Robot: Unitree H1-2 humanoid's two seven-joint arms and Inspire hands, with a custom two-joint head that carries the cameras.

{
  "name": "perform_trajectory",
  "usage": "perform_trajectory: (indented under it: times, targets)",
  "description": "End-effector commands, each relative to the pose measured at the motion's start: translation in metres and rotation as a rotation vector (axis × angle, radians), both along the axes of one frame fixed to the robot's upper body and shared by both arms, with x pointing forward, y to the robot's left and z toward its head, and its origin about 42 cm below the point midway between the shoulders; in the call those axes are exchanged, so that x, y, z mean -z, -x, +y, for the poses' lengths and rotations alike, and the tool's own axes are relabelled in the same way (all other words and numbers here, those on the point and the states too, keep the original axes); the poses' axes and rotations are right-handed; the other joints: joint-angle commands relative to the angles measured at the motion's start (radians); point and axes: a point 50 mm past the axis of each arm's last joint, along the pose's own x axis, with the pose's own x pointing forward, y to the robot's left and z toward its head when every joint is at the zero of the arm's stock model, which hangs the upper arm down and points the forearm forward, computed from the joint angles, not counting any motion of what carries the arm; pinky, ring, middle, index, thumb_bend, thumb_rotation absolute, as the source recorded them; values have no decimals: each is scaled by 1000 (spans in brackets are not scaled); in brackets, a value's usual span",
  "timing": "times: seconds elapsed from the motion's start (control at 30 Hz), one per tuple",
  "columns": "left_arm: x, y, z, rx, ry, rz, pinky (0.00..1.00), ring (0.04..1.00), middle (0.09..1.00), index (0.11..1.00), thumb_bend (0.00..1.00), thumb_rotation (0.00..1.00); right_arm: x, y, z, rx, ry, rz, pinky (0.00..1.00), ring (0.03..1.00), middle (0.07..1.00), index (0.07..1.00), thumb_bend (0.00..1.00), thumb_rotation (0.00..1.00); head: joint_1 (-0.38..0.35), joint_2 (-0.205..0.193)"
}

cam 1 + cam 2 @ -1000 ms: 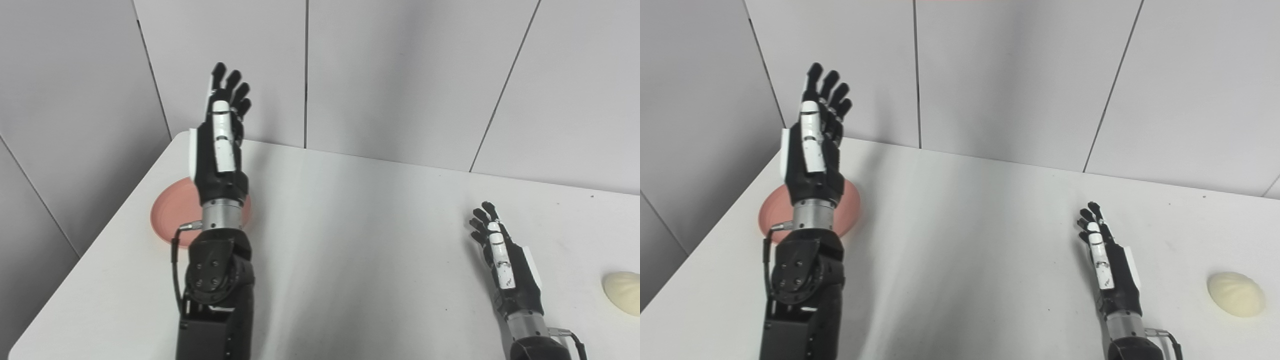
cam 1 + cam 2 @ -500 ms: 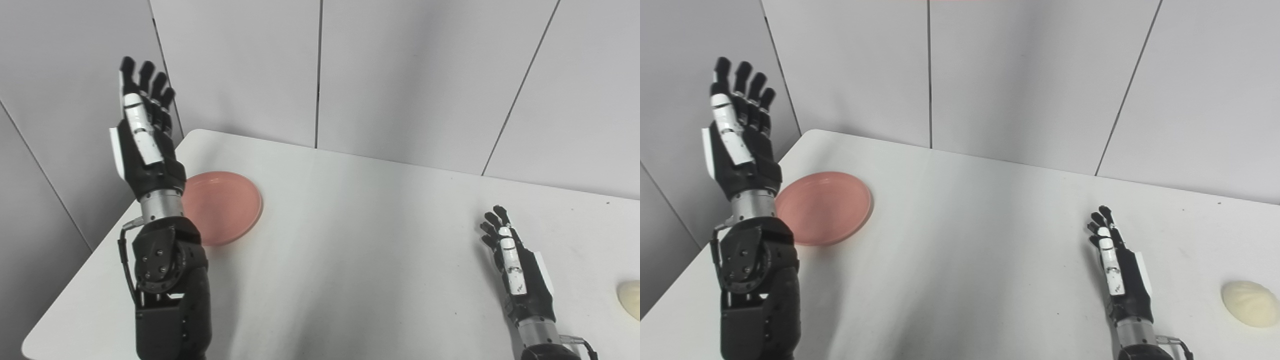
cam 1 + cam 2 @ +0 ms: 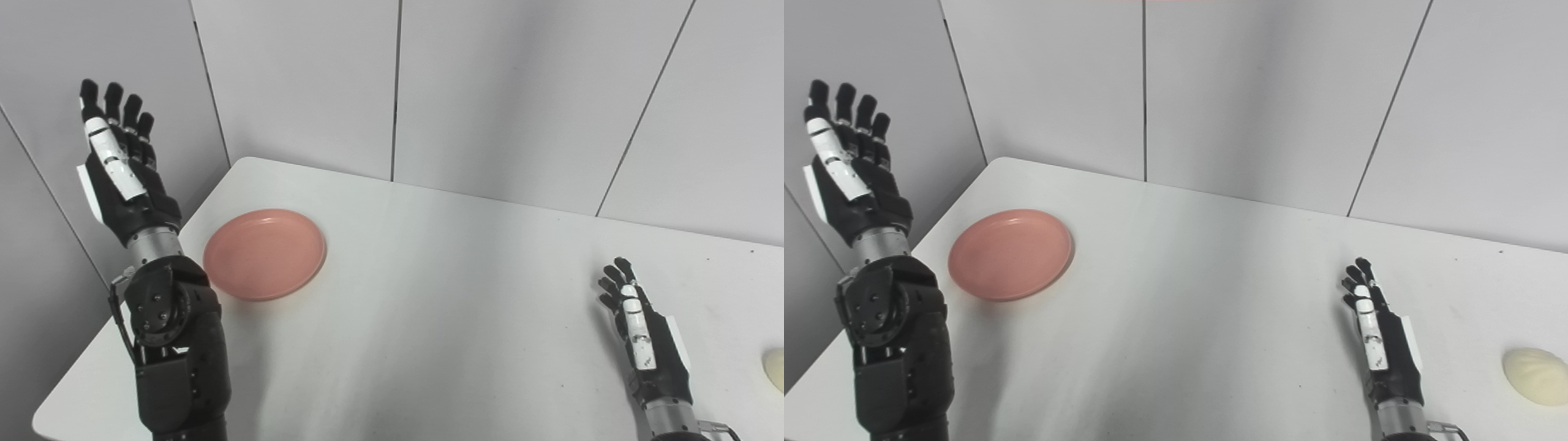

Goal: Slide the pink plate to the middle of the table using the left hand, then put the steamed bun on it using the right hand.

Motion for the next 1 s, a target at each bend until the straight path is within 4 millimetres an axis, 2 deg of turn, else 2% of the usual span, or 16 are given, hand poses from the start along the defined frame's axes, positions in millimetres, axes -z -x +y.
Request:
perform_trajectory:
  times: [0.0, 0.13, 0.47, 0.7, 0.97]
  targets:
    - [-21, -2, 10, -10, -36, -99, 948, 928, 940, 941, 442, 1000, 16, 13, -9, 25, 9, 52, 934, 922, 932, 951, 174, 1000, -1, 3]
    - [-13, -5, 23, -17, -16, -93, 956, 928, 932, 937, 450, 1000, 16, 13, -10, 21, 7, 49, 942, 927, 936, 955, 174, 1000, 1, 7]
    - [-5, -8, 36, 10, 3, -56, 930, 917, 930, 932, 440, 1000, 14, 14, -10, 21, 7, 47, 954, 932, 942, 963, 164, 1000, 4, 22]
    - [4, -11, 43, 40, 13, -7, 863, 866, 880, 880, 423, 1000, 11, 15, -9, 21, 9, 53, 947, 929, 942, 961, 152, 1000, 13, 30]
    - [30, -22, 55, 52, 33, 77, 862, 856, 865, 859, 403, 1000, 10, 15, -9, 20, 3, 45, 941, 924, 942, 960, 144, 1000, 15, 33]
